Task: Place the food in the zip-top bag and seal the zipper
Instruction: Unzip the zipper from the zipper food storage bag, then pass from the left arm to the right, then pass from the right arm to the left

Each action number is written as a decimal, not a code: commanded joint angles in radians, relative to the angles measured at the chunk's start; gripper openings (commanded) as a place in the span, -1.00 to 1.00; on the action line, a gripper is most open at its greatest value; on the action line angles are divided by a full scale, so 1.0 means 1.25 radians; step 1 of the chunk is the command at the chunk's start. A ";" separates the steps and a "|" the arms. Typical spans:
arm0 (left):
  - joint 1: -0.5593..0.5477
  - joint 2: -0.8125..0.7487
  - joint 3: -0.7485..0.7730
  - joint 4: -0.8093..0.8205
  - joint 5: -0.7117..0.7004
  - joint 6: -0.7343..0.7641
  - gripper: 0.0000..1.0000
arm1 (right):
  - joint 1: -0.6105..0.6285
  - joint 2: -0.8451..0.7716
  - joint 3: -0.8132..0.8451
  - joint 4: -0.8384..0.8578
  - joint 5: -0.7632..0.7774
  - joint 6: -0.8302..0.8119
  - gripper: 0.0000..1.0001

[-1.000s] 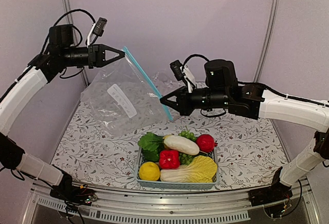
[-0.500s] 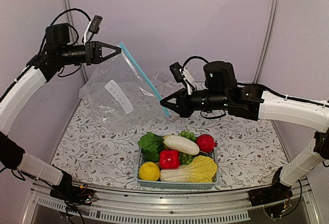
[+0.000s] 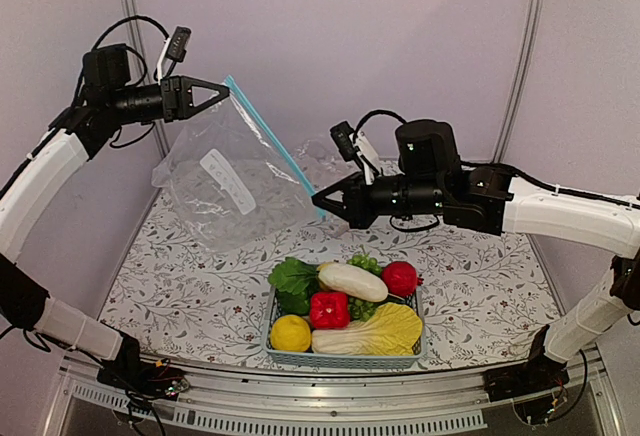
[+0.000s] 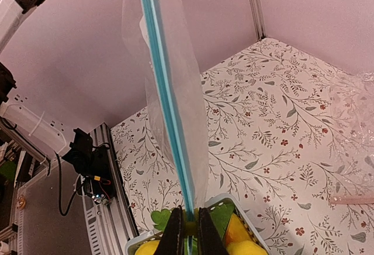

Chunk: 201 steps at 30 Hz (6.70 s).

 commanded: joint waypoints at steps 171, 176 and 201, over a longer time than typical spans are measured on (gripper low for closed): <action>-0.393 0.242 -0.234 0.364 -0.308 -0.288 0.29 | -0.127 0.075 0.091 -0.120 0.106 0.142 -1.00; -0.402 0.274 -0.205 0.349 -0.304 -0.279 0.12 | -0.127 0.076 0.090 -0.121 0.105 0.139 -1.00; -0.420 0.309 -0.148 0.270 -0.356 -0.240 -0.85 | -0.126 0.069 0.079 -0.128 0.127 0.133 -1.00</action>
